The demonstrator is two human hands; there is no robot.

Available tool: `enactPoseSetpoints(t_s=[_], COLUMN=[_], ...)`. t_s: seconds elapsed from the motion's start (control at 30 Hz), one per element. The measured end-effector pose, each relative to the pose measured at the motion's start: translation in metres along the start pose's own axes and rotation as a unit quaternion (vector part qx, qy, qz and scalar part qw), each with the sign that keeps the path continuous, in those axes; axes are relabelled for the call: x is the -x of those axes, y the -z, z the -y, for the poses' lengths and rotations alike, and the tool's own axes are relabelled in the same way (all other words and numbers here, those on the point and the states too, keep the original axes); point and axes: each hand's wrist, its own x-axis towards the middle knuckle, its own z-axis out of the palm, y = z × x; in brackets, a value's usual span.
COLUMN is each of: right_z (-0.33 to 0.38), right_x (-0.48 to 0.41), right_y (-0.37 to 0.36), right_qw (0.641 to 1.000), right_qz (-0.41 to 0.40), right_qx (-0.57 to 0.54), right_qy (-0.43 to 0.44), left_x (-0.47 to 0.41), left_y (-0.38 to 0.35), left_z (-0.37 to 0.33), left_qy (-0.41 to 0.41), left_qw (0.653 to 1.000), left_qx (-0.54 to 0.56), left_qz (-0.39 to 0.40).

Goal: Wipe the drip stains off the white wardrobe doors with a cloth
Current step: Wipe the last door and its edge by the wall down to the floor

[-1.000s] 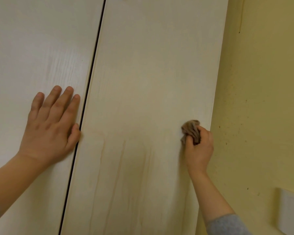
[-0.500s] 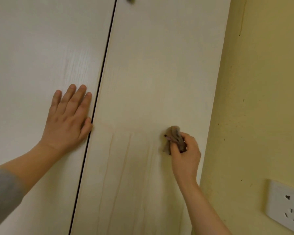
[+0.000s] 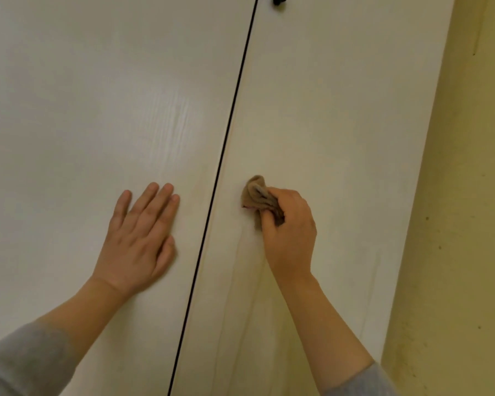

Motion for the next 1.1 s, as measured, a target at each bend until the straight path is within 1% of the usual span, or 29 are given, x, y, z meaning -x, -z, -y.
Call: enactPoseSetpoints(t_s=[0.07,0.13,0.23,0.3,0.43,0.5,0.53,0.6,0.67,0.77,0.83,0.93,1.03,1.1], right_z=[0.005,0.009,0.013,0.015,0.014,0.01,0.008,0.004,0.002,-0.006,-0.013,-0.02,-0.016,-0.008], right_x=[-0.016,-0.02,0.001,0.031,0.104,0.129,0.132,0.116,0.08,0.012,-0.018,-0.015,0.03,0.068], right_y=[-0.015,-0.028,-0.038,-0.039,-0.029,-0.02,-0.015,-0.006,0.004,0.011,0.008,-0.004,-0.016,-0.019], right_qw=[0.999,0.999,0.998,0.997,0.984,0.979,0.98,0.988,0.995,0.998,0.997,0.997,0.998,0.997], right_qz=[-0.007,-0.011,-0.004,0.029,0.136,0.163,0.162,0.137,0.088,-0.008,-0.037,-0.015,0.021,0.068], right_qx=[0.029,0.043,0.039,0.026,0.01,0.004,-0.003,-0.009,0.001,0.05,0.063,0.073,0.059,0.027], right_qy=[0.027,0.031,0.044,0.071,0.113,0.121,0.115,0.077,0.039,0.029,0.008,0.006,0.026,0.037], left_x=[0.0,0.0,0.001,0.001,0.0,0.002,0.002,0.002,0.002,0.002,0.002,0.003,0.002,0.002], left_y=[-0.001,-0.002,-0.003,-0.003,-0.004,-0.004,-0.004,-0.004,-0.004,-0.003,-0.003,-0.003,-0.004,-0.004], left_z=[0.002,0.004,0.003,0.004,0.006,0.006,0.005,0.005,0.005,0.005,0.004,0.004,0.004,0.004], left_qy=[-0.003,-0.004,-0.004,-0.003,-0.002,-0.002,-0.002,-0.001,0.0,0.001,0.001,0.002,0.0,0.002], left_qw=[1.0,1.0,1.0,1.0,1.0,1.0,1.0,1.0,1.0,1.0,1.0,1.0,1.0,1.0], left_qx=[-0.004,-0.004,-0.003,-0.004,-0.006,-0.004,-0.002,-0.001,0.0,0.004,0.005,0.004,0.002,-0.003], left_qz=[-0.004,-0.007,-0.008,-0.005,-0.001,0.0,-0.001,-0.002,-0.005,-0.008,-0.008,-0.011,-0.011,-0.007])
